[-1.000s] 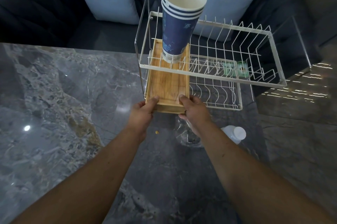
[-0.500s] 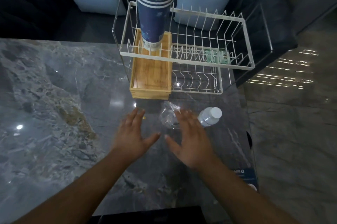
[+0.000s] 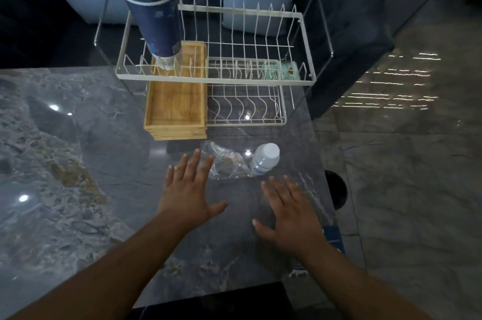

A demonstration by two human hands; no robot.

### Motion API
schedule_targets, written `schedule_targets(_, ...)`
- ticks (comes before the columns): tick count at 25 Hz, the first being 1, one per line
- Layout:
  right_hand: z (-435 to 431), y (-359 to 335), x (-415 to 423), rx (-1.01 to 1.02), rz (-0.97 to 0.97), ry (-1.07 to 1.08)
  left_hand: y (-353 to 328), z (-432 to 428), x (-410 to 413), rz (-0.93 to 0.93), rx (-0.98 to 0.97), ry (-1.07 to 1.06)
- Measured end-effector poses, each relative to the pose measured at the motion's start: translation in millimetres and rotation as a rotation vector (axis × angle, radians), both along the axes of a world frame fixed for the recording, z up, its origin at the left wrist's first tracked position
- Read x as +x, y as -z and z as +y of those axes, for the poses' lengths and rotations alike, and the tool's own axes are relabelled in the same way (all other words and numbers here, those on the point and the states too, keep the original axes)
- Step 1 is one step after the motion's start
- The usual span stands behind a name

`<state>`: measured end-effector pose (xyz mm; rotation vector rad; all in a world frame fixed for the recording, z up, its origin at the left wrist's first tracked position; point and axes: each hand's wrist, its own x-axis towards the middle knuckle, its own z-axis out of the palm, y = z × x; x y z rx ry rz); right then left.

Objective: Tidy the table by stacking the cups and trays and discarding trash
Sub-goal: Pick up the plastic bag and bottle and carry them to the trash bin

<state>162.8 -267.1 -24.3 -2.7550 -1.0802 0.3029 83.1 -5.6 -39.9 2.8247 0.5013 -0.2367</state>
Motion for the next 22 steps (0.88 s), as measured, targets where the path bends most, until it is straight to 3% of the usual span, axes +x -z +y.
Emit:
schedule_targets(6,5.3,5.8,51.9,0.153,0.049,0.244,-5.6,-22.7,27.0,0.032,-0.008,-0.095)
schedule_targets(12,46.8,12.3,79.4,0.497,0.408,0.416,-3.4,-27.9,50.8,0.060,-0.119,-0.165)
schedule_targets(22,50.1,3.8,44.4,0.570,0.477,0.518,-1.9,-20.8,37.3,-0.102,-0.266,-0.020)
